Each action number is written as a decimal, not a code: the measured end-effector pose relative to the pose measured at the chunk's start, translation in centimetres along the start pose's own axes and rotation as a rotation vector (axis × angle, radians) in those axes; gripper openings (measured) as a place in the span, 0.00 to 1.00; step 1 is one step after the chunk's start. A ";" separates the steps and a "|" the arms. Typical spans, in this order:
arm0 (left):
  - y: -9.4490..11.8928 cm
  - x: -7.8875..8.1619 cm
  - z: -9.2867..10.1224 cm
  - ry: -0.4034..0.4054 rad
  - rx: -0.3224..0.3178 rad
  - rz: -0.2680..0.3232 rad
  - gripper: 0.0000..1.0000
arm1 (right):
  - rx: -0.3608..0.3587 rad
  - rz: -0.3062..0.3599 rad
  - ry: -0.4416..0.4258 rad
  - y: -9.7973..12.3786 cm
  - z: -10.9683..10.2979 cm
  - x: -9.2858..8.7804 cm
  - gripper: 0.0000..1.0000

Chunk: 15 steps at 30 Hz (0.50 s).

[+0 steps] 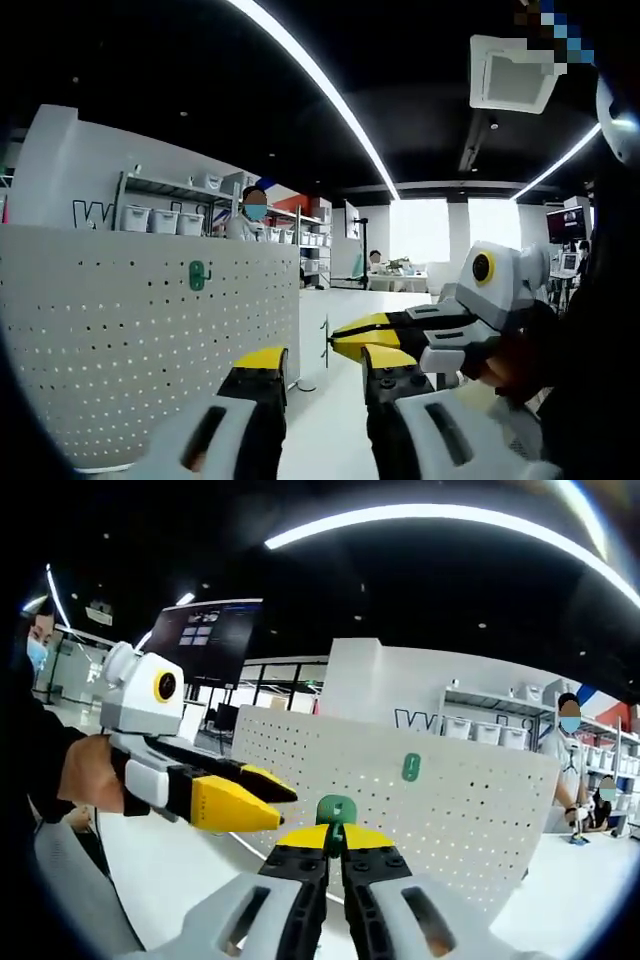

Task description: Insert the hook assembly into the mounting plate slot until the hook locks in place.

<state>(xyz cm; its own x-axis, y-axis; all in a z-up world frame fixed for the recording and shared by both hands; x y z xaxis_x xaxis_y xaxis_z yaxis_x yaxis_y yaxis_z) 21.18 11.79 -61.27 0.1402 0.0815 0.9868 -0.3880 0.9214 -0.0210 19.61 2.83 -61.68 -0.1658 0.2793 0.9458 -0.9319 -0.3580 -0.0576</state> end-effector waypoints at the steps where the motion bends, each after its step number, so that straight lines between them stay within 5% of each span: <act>1: 0.1 0.0 -0.2 -0.005 0.013 0.002 0.35 | 0.000 0.000 -0.001 0.0 0.0 0.0 0.01; 5: 0.8 -0.3 -0.8 -0.029 0.069 -0.011 0.50 | -0.005 -0.001 -0.002 -0.2 0.3 0.0 0.01; 15: 2.2 -0.6 -1.4 -0.080 0.139 -0.024 0.65 | -0.031 0.011 0.004 -1.1 1.6 0.4 0.01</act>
<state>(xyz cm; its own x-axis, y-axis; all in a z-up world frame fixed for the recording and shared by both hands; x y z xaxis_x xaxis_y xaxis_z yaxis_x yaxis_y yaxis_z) 21.53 14.34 -62.16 0.0799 0.0238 0.9965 -0.5084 0.8609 0.0202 21.07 1.88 -60.67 -0.1775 0.2790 0.9437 -0.9394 -0.3338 -0.0781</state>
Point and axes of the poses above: the point that each gripper's makers call its tool centre point, and the gripper's own axes: y roughly backward along the fingers, z roughly to its right, x roughly out of its top, the point moved 4 cm from there along y, roughly backward along the fingers, and after that the axes turned 7 degrees about y, right-handed, at the moved point
